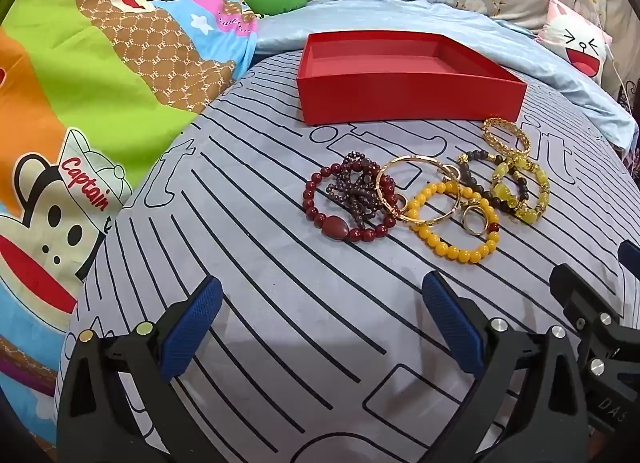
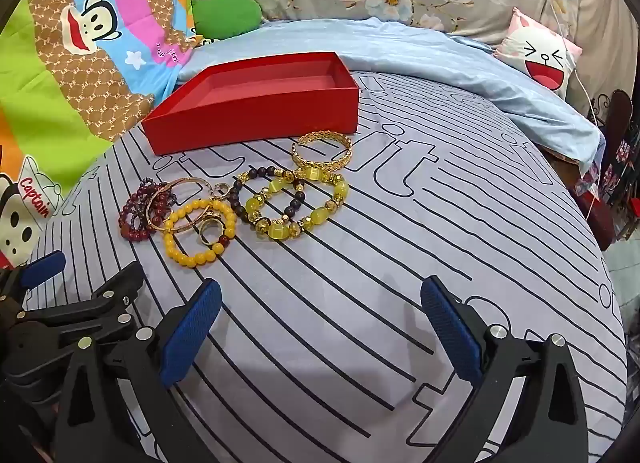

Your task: Organize jewelry

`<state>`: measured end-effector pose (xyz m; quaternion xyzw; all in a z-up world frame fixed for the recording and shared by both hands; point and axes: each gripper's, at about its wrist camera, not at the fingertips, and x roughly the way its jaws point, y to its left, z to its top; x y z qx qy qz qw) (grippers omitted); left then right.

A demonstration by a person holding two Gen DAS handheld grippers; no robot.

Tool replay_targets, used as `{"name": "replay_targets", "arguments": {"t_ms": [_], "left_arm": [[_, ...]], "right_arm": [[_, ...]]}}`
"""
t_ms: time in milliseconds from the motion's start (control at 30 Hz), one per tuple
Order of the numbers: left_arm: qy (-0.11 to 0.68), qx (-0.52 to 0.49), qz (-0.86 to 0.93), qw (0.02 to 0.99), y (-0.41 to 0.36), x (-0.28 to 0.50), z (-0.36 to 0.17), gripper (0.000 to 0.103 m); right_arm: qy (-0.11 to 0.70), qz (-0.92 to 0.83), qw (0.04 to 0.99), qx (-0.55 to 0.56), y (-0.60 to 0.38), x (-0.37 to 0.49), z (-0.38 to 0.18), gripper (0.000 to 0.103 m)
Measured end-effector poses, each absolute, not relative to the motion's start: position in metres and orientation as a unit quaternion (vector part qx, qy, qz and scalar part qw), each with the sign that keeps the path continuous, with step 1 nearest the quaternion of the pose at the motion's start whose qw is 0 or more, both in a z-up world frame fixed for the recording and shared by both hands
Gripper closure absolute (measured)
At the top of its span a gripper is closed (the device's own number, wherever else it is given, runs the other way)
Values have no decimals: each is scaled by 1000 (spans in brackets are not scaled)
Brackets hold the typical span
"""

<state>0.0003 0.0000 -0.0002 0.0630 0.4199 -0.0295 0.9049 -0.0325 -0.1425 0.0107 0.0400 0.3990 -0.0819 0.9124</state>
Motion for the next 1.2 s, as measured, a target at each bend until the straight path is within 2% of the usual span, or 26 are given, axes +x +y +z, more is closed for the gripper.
{"name": "replay_targets", "arguments": {"t_ms": [1200], "left_arm": [[411, 59, -31, 909, -1, 0, 5, 8]], "right_arm": [[397, -82, 913, 41, -144, -34, 12, 7]]}}
